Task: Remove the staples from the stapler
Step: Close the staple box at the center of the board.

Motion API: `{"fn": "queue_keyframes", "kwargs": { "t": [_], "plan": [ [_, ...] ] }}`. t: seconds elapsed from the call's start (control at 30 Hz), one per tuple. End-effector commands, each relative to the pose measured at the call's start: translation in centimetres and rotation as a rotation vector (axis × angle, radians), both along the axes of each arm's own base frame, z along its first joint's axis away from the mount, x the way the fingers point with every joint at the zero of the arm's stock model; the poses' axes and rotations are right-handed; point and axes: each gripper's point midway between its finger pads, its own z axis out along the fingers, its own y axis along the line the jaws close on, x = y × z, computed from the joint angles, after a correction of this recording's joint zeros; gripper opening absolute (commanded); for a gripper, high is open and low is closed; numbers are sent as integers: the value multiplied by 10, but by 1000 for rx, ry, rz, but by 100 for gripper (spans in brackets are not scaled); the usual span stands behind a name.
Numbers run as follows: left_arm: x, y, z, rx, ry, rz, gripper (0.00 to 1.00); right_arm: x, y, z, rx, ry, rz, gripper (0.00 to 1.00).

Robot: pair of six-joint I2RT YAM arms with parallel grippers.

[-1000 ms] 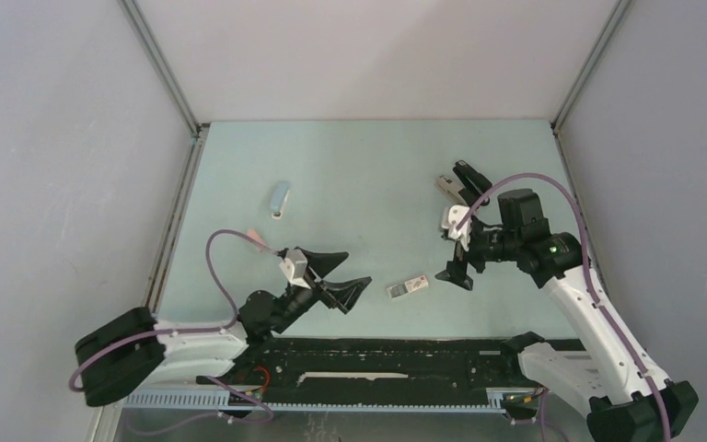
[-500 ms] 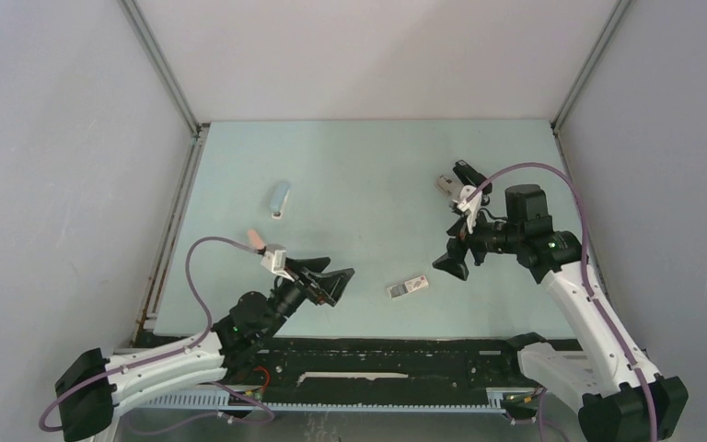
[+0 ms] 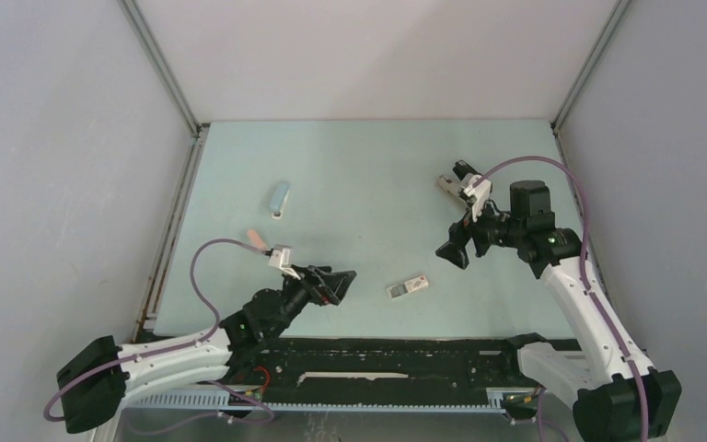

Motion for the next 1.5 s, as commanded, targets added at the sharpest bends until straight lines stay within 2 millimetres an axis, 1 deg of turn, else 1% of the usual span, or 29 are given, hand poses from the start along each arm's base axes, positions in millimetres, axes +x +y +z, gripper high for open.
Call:
{"fn": "queue_keyframes", "kwargs": {
  "t": [0.0, 0.2, 0.4, 0.5, 0.67, 0.73, 0.93, 1.07, 1.23, 1.47],
  "plan": [
    [2, 4, -15, -44, 69, 38, 100, 11, -5, -3, 4, 6, -48, 100],
    [3, 3, -19, -43, 91, 41, 100, 15, -6, -9, 5, 14, -70, 100],
    [4, 2, -28, -45, 133, 53, 100, 20, -5, -27, -63, 35, -76, 100],
    [3, -2, -29, -51, 157, 39, 100, 24, -7, -36, -103, 46, -97, 99],
    [1, -15, -29, -64, 204, 5, 100, 27, -5, -40, -84, 91, -131, 98],
    [0, -18, -34, -58, 228, -2, 100, 28, -5, -44, -88, 105, -132, 97],
    [0, -21, -43, -53, 266, 3, 99, 35, -13, -58, -141, 116, -149, 95],
    [2, -19, -40, -60, 260, 15, 98, 34, -13, -58, -134, 128, -145, 94],
    [3, -17, -43, -60, 268, 32, 98, 34, -9, -65, -139, 151, -130, 94],
    [0, -23, -45, -59, 286, 5, 98, 36, -10, -65, -139, 158, -148, 94]
  ]
}}
